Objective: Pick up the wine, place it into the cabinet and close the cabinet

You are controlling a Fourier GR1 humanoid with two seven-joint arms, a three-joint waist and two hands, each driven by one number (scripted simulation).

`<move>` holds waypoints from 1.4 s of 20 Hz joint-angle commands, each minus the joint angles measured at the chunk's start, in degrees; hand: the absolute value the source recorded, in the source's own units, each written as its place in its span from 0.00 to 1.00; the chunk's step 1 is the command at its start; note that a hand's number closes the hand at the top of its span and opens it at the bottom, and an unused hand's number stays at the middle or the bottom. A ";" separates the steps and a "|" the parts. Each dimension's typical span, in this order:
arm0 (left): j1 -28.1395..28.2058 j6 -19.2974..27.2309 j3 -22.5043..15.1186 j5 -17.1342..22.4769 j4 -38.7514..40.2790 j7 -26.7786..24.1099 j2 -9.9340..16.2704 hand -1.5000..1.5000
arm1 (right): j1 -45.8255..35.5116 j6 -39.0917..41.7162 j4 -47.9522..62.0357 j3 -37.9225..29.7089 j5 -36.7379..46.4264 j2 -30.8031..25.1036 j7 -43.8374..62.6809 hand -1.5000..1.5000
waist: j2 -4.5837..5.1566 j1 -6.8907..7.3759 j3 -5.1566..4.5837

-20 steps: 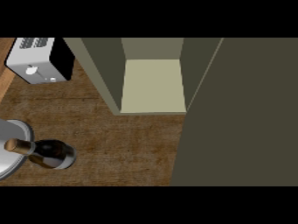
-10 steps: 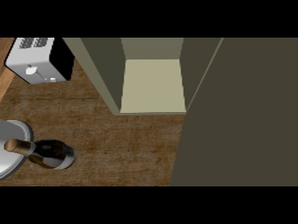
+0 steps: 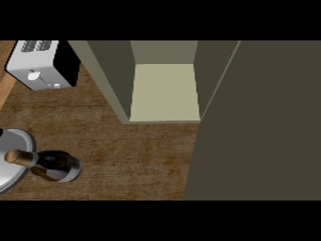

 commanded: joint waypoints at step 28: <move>-9.76 -4.48 1.82 -18.80 45.89 -33.40 2.78 0.00 | 1.82 -5.28 -13.28 3.67 6.67 -9.03 5.85 0.00 | 0.03 -0.55 0.01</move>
